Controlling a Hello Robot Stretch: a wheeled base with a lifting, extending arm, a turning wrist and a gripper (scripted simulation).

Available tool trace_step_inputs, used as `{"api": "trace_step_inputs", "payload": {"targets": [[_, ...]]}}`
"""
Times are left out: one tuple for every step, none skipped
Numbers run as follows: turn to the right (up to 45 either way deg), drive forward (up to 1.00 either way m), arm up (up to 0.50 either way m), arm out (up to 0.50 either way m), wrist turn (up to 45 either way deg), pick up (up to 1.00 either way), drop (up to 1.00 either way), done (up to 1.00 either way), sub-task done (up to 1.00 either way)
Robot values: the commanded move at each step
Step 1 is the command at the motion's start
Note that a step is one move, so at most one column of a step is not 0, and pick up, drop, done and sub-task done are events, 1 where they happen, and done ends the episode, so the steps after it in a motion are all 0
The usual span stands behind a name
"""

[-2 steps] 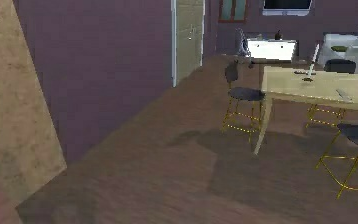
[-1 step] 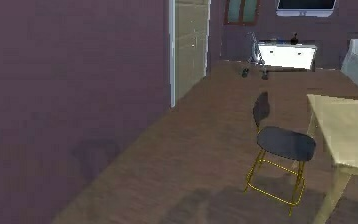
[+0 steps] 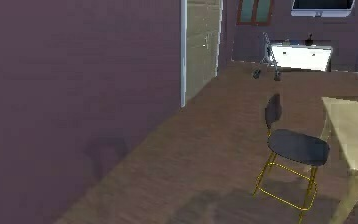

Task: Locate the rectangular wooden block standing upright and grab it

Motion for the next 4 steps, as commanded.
{"api": "trace_step_inputs", "payload": {"targets": [[0.0,1.00,0.00,0.00,0.0,0.00,0.00,0.00,0.00],[0.0,0.40,0.00,0.00,0.0,0.00,0.00,0.00,0.00],[21.0,0.00,0.00,0.00,0.0,0.00,0.00,0.00,0.00],[3.0,0.00,0.00,0.00,0.0,0.00,0.00,0.00,0.00]]}}
